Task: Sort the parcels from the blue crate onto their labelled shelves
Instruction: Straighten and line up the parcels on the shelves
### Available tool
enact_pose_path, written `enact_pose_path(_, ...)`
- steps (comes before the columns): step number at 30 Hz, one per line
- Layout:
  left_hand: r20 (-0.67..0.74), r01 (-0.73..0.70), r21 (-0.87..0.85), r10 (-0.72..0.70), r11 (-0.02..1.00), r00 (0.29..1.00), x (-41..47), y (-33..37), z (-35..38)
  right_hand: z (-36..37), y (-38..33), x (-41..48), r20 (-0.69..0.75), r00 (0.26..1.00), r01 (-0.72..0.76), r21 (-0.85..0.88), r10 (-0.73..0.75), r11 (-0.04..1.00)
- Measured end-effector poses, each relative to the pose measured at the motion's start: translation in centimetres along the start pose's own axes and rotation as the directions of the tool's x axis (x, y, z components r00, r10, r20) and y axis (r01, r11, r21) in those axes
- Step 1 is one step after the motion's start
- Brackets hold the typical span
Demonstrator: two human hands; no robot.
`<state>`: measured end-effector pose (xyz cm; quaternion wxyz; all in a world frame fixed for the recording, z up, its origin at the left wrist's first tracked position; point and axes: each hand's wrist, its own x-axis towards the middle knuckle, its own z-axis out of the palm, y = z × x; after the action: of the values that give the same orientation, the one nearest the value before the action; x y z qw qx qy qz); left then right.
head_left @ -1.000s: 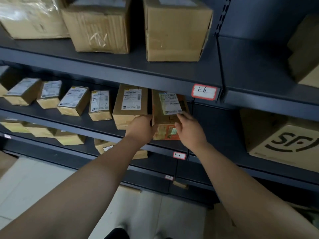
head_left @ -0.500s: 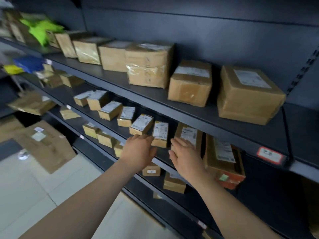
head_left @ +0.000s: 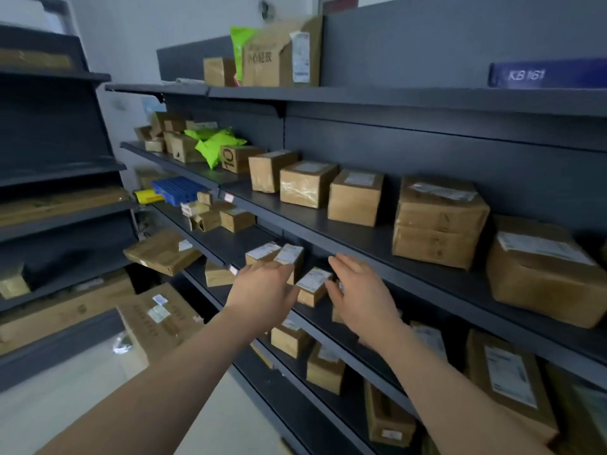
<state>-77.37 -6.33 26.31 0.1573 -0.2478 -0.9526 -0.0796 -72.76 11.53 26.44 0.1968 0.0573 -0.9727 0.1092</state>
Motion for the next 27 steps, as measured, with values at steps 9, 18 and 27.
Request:
enact_pose_path(9,-0.056,-0.015,0.022,0.016,1.000,0.998,7.9,-10.5,-2.2,1.7,-4.3,11.6,-0.043,0.999,0.019,-0.073,-0.022,0.997)
enact_pose_path(18,-0.095,0.008,-0.016,-0.010,1.000,0.995,20.4,-16.0,1.0,5.1,-0.8,24.4,-0.065,0.998,0.009,-0.116,-0.017,0.993)
enact_pose_path(27,-0.171,0.026,-0.041,-0.033,0.999,0.985,33.0,-20.7,4.7,8.2,4.4,35.9,-0.049,0.996,-0.082,-0.159,0.075,0.984)
